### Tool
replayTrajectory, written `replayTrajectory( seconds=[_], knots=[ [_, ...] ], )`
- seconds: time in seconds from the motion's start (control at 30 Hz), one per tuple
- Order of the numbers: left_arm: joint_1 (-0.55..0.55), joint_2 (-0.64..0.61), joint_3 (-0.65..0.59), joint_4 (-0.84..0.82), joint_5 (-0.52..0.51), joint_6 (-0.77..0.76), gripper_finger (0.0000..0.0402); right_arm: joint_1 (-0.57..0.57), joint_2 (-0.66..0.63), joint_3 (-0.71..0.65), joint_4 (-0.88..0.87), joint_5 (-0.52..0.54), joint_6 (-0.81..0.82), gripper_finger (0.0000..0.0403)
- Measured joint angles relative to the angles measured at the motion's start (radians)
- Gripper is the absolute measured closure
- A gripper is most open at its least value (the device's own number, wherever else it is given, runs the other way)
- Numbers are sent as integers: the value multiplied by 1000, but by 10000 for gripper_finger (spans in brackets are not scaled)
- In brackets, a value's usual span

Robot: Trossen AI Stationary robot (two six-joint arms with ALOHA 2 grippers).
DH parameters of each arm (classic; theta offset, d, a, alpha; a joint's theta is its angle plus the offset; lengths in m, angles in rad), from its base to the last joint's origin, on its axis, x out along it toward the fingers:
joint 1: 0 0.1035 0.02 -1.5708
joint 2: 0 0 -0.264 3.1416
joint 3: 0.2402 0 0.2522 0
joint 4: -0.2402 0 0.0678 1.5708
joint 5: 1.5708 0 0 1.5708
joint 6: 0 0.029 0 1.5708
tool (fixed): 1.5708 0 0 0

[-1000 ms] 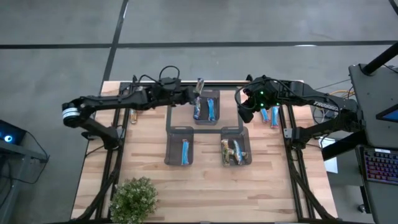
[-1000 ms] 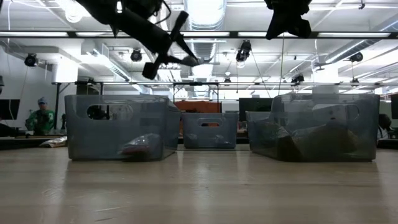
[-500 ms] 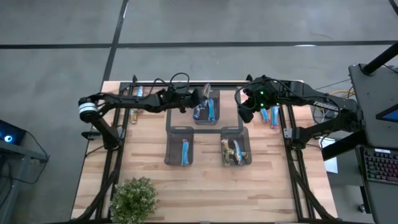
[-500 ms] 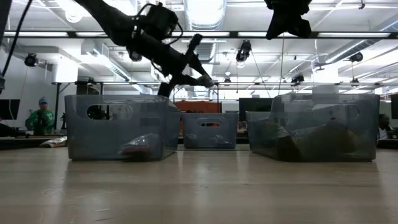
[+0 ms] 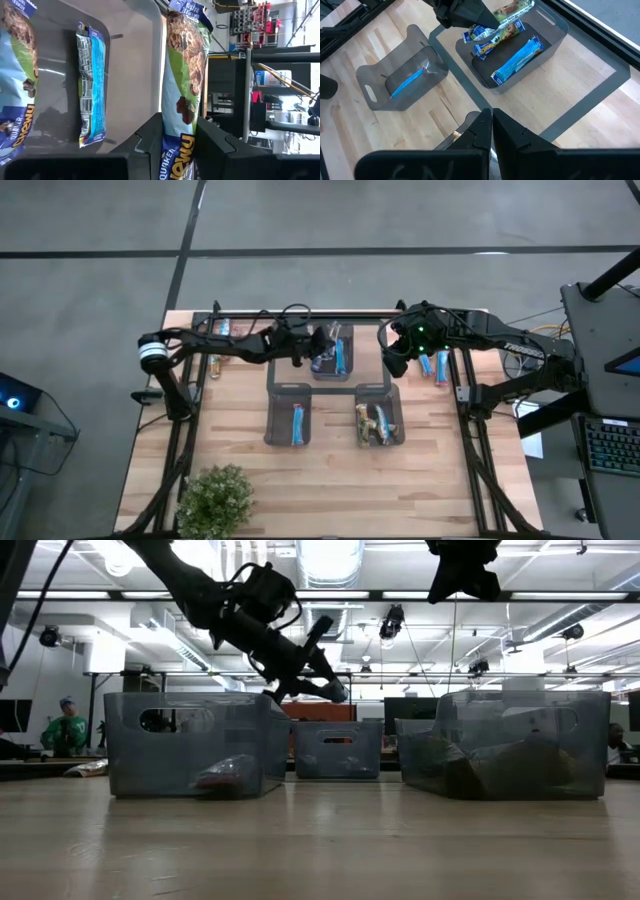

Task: Pick and place Granola Bars by type
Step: Put the blue granola bar into the top black bin

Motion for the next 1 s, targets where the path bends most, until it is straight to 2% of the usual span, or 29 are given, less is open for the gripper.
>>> replayTrajectory(
  seconds=[0.7, 1.0],
  knots=[
    [0, 19, -1, -1, -9, 17, 320, 0, 0, 0, 0, 0, -2, 394],
    [1, 19, -1, -2, -17, -5, 250, 0, 0, 0, 0, 0, -2, 394]
  ],
)
